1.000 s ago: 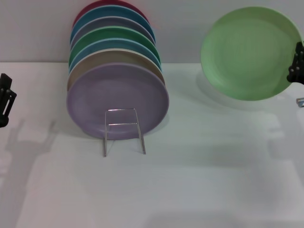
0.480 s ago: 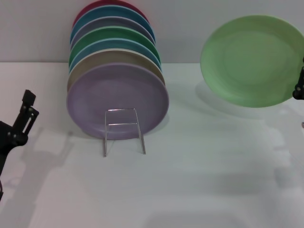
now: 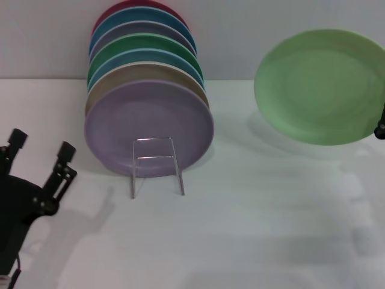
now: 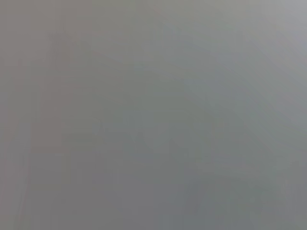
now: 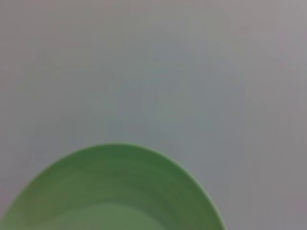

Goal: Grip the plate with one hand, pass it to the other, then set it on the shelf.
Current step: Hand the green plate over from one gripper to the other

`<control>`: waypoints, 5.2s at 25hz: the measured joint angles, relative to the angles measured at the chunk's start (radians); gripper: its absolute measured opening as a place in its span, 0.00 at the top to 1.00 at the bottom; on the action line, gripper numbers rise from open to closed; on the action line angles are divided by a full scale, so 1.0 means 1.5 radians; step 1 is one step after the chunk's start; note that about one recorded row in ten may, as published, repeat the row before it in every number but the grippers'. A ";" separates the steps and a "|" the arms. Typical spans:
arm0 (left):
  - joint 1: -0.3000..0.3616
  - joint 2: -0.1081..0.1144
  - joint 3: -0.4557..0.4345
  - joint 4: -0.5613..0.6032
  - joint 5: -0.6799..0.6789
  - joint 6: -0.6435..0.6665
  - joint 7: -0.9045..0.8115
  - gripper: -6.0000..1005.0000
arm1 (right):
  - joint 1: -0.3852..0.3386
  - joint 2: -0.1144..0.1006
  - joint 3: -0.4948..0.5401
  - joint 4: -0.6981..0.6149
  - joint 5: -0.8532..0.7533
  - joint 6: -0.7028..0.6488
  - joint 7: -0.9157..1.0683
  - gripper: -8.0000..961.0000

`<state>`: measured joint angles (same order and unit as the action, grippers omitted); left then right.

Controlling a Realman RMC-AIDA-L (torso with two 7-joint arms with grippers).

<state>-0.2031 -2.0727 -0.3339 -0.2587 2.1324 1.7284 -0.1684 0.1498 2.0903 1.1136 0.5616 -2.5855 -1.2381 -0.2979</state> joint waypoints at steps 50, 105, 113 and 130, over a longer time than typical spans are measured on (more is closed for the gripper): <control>-0.083 -0.004 0.123 -0.148 -0.003 -0.223 0.094 0.17 | -0.067 0.001 -0.566 0.033 0.357 -0.257 -0.286 0.97; -0.112 -0.004 0.112 -0.145 0.001 -0.270 0.142 0.45 | -0.048 0.001 -0.599 0.061 0.373 -0.218 -0.322 0.97; -0.115 -0.004 0.112 -0.141 0.001 -0.274 0.142 0.55 | -0.046 0.001 -0.601 0.062 0.373 -0.214 -0.322 0.97; -0.115 -0.004 0.107 -0.137 0.001 -0.275 0.142 0.78 | -0.050 0.001 -0.601 0.061 0.373 -0.220 -0.323 0.97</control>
<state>-0.3756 -2.0785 -0.1733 -0.4643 2.1337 1.3160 0.0445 0.0745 2.0923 0.2117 0.6534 -2.0266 -1.5674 -0.7818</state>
